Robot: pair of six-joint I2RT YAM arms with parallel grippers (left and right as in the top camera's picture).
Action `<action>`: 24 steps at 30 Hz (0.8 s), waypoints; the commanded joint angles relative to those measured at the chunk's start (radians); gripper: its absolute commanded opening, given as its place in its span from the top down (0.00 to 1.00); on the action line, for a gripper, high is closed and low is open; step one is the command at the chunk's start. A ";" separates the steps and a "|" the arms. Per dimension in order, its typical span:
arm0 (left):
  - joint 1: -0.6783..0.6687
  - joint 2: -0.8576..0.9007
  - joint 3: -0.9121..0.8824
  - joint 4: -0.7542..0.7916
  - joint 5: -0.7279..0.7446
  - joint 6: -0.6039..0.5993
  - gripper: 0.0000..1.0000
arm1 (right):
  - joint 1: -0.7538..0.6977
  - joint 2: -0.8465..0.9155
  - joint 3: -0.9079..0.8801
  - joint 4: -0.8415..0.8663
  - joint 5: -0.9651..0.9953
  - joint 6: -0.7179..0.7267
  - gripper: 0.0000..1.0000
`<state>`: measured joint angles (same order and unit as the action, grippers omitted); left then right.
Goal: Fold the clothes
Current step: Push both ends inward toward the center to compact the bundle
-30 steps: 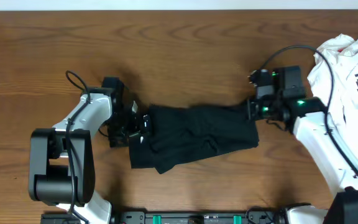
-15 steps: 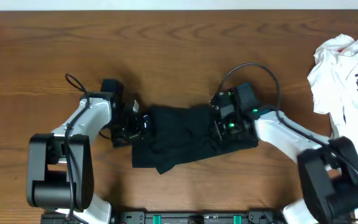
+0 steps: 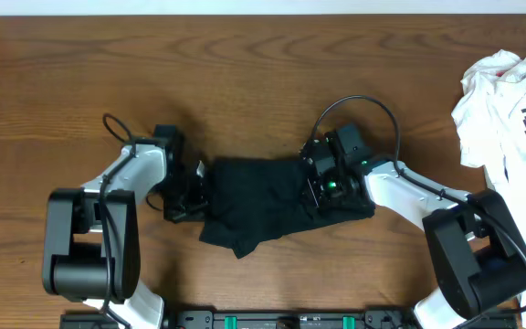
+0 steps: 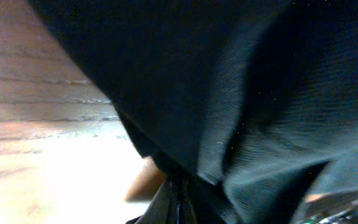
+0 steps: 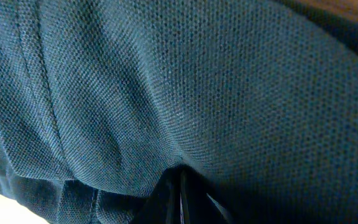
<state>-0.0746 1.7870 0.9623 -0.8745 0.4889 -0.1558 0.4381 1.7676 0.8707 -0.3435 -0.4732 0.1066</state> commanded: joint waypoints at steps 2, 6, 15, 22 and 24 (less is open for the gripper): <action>-0.005 0.008 0.117 -0.048 -0.003 0.010 0.94 | 0.021 -0.004 0.037 -0.013 -0.006 0.050 0.96; -0.006 0.003 0.196 -0.100 -0.020 0.010 0.94 | 0.021 -0.039 0.059 -0.015 -0.006 0.089 0.96; -0.006 -0.025 0.294 -0.187 -0.105 0.010 0.94 | 0.024 -0.117 0.060 -0.004 -0.080 0.122 0.96; -0.006 -0.029 0.269 -0.193 -0.110 0.010 0.72 | 0.070 -0.108 0.054 -0.012 -0.028 0.133 0.94; -0.006 -0.029 0.246 -0.174 -0.118 0.010 0.47 | 0.093 -0.105 0.050 -0.008 0.000 0.133 0.93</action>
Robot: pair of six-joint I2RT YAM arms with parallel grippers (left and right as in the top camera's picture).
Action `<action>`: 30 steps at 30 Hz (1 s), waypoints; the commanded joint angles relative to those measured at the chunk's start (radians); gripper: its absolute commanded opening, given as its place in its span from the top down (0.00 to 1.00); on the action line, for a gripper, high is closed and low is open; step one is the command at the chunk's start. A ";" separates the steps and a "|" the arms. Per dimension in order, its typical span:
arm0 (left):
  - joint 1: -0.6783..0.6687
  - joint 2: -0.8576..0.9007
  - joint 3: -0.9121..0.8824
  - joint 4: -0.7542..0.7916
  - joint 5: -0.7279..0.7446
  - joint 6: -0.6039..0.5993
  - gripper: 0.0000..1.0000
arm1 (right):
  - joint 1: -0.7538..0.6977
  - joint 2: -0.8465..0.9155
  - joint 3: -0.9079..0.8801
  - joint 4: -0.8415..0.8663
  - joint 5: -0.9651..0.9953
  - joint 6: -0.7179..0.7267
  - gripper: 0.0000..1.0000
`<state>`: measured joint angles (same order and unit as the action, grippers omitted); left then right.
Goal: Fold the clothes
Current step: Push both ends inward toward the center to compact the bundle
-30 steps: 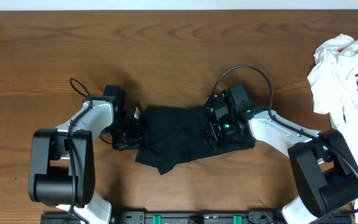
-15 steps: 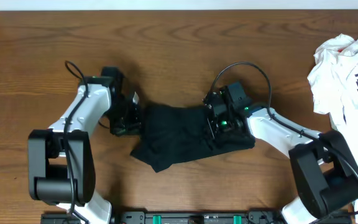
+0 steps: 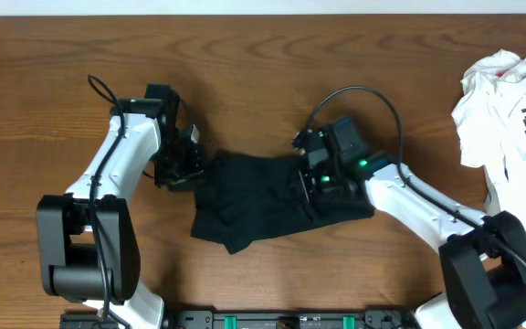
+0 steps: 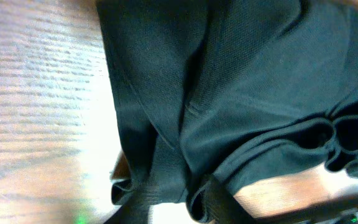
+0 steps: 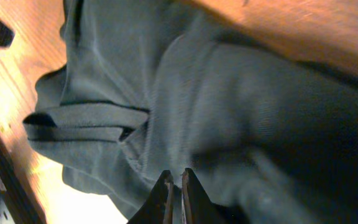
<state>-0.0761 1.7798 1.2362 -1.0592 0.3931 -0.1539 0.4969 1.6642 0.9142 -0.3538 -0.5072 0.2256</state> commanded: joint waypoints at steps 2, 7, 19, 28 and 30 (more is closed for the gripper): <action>-0.004 -0.021 -0.057 0.037 -0.024 0.007 0.28 | 0.059 0.003 0.005 0.002 0.064 0.014 0.91; -0.004 -0.019 -0.120 0.096 -0.024 0.008 0.12 | 0.105 0.011 0.005 -0.003 0.151 0.039 0.89; -0.004 -0.017 -0.211 0.169 -0.023 0.008 0.02 | 0.112 0.018 -0.042 0.056 0.245 0.078 0.92; -0.004 -0.014 -0.272 0.221 -0.019 -0.023 0.02 | 0.112 0.109 -0.042 0.111 0.195 0.105 0.95; -0.004 -0.014 -0.295 0.238 -0.007 -0.027 0.02 | 0.112 0.128 -0.042 0.124 0.173 0.112 0.96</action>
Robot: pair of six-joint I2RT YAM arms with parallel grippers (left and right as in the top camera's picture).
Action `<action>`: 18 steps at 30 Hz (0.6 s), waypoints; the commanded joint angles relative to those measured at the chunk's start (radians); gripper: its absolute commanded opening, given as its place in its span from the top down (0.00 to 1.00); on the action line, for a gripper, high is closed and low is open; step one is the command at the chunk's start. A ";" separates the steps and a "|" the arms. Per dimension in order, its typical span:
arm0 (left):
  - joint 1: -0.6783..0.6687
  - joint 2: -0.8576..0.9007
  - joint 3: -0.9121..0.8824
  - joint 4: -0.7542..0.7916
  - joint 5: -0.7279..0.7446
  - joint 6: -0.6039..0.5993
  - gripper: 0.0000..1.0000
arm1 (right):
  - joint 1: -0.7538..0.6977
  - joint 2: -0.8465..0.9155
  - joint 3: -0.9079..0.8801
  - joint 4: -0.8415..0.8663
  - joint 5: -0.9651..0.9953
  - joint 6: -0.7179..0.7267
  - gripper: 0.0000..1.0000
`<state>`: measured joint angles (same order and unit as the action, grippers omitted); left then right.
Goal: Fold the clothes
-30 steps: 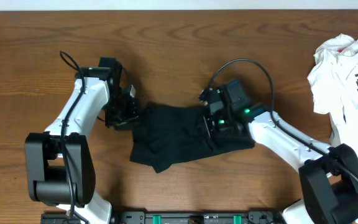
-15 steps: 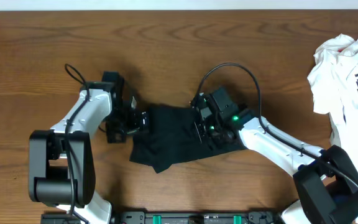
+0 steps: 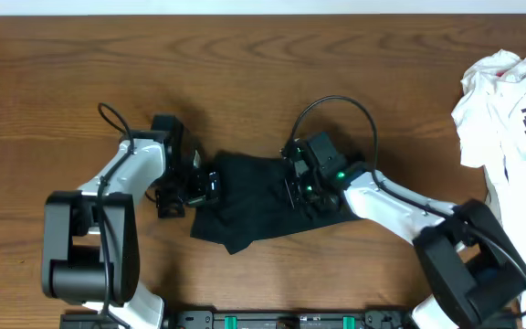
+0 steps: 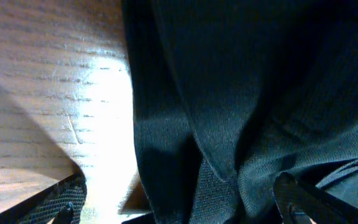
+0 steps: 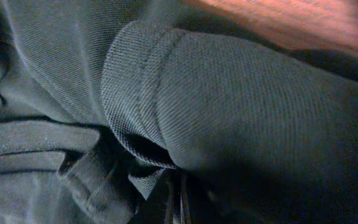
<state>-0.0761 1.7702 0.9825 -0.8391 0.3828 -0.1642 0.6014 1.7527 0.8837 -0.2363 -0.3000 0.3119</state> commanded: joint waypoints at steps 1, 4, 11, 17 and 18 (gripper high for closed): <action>-0.004 -0.005 -0.053 0.028 0.017 -0.017 0.02 | 0.008 0.046 -0.011 0.010 -0.041 0.030 0.97; -0.004 -0.005 -0.081 0.050 0.066 -0.017 0.09 | 0.008 0.047 -0.011 0.013 -0.041 0.032 0.97; -0.010 -0.005 -0.096 0.065 0.105 -0.016 0.23 | 0.008 0.047 -0.011 0.012 -0.041 0.032 0.98; -0.028 -0.005 -0.096 0.066 0.105 -0.016 0.43 | 0.008 0.047 -0.011 0.013 -0.041 0.032 0.97; -0.032 -0.005 -0.096 0.068 0.105 -0.016 0.44 | 0.008 0.047 -0.011 0.013 -0.041 0.032 0.97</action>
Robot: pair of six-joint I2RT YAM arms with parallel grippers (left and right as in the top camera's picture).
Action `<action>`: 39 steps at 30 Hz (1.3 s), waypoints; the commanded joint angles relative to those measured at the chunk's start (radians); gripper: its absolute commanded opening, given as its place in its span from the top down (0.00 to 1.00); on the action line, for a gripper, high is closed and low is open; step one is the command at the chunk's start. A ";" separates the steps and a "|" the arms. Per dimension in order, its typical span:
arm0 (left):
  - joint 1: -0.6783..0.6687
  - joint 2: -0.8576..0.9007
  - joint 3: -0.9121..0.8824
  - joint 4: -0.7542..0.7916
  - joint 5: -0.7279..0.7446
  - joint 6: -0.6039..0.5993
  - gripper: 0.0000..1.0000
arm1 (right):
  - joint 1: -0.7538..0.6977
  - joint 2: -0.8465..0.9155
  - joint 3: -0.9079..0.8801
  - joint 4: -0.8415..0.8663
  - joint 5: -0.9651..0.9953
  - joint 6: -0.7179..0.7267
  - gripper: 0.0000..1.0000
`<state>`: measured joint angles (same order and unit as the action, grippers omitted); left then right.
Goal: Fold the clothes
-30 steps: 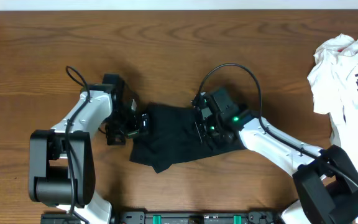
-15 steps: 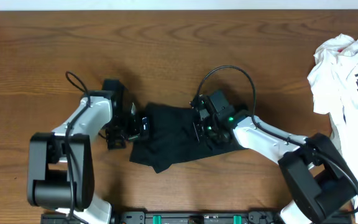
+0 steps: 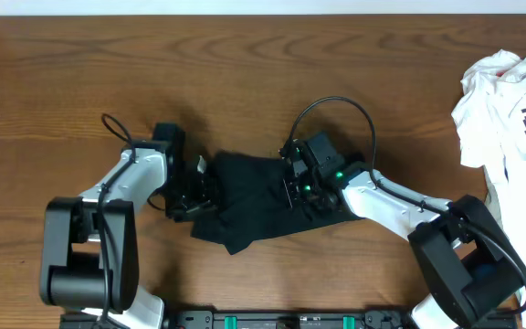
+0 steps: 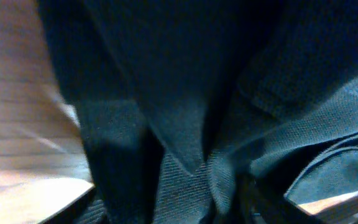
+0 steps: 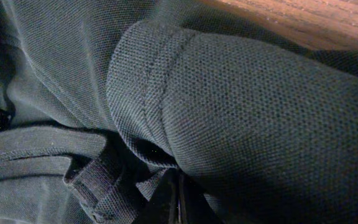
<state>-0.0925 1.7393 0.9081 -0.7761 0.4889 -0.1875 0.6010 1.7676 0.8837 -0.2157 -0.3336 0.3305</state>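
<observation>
A dark, crumpled garment (image 3: 249, 208) lies at the middle of the wooden table (image 3: 245, 73). My left gripper (image 3: 201, 192) is low at its left edge. In the left wrist view the left gripper (image 4: 173, 208) is open, with folds of the dark garment (image 4: 185, 93) bunched between its fingers. My right gripper (image 3: 296, 189) sits on the garment's right half. The right wrist view shows the right gripper (image 5: 178, 190) shut, its tips tucked under a stitched hem fold of the garment (image 5: 229, 93).
A heap of white clothes (image 3: 510, 110) lies at the table's right edge. A black rail with green clamps (image 3: 272, 320) runs along the front edge between the two arm bases.
My left gripper has moved right, further onto the garment's left edge, and its fingers stand closer together around the cloth. The right gripper has hardly moved and is still shut.
Both grippers were shut on the garment, one at each side. Then both were further back, the left still pinching the left edge. After that the left stood open beside that edge and the right had carried its fold leftward. Now the left straddles the edge.
</observation>
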 commanded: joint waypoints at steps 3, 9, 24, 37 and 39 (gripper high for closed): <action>-0.032 0.026 -0.022 0.013 -0.001 0.007 0.58 | 0.008 0.032 -0.011 -0.008 -0.008 0.014 0.98; -0.039 0.024 0.006 -0.008 -0.002 0.018 0.94 | 0.007 0.016 0.000 -0.005 -0.011 -0.015 0.99; -0.039 0.005 0.248 -0.192 -0.116 0.053 0.94 | -0.056 -0.095 0.056 0.056 -0.005 -0.031 0.98; -0.039 0.005 0.256 -0.187 -0.117 0.056 0.94 | 0.004 -0.090 0.049 -0.001 -0.029 0.062 0.99; -0.039 0.005 0.256 -0.187 -0.117 0.057 0.94 | 0.021 -0.090 0.043 -0.031 -0.031 0.087 0.99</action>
<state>-0.1284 1.7523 1.1442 -0.9615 0.3882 -0.1516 0.5888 1.6855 0.9237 -0.2253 -0.3492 0.3660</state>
